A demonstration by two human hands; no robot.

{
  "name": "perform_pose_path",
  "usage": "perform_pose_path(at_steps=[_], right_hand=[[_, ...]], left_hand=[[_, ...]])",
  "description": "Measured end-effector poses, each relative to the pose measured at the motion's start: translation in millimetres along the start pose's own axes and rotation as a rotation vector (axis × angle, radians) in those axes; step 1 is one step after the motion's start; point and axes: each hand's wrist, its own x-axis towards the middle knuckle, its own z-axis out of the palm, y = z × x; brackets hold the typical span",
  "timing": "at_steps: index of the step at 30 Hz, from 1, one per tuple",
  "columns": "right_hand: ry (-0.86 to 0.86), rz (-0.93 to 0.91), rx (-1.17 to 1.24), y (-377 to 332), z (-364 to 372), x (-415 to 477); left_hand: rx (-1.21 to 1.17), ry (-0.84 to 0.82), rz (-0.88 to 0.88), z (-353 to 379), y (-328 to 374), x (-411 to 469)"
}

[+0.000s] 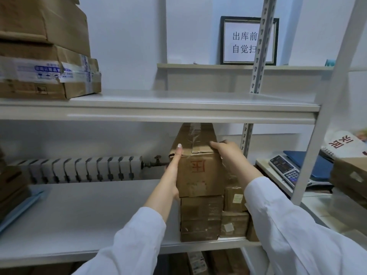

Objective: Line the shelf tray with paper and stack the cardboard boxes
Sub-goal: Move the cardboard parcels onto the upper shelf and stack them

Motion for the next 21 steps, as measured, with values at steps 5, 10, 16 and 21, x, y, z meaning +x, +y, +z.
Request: perform_pose_path(at_steps=[5, 10, 16, 21], right_hand=[[-0.053, -0.002, 0.007, -13.1, 19.0, -7.2], [-0.02, -0.03, -0.057, -26.9, 36.7, -17.9], [-0.011, 0.023, 0.08, -37.2, 50.3, -30.8], [0.046, 0.12, 0.08, -34.2, 60.7, -39.7]], left_hand=[[-0.101, 0.004, 0.007, -8.8, -1.1, 1.5], [-0.189, 0.052, 0.012, -31.7, 1.3, 0.3], [-0.177, 0.119, 0.04, -78.8, 14.9, -13.6], [-0.074, 0.133, 0.054, -115.8, 22.0, -22.7]])
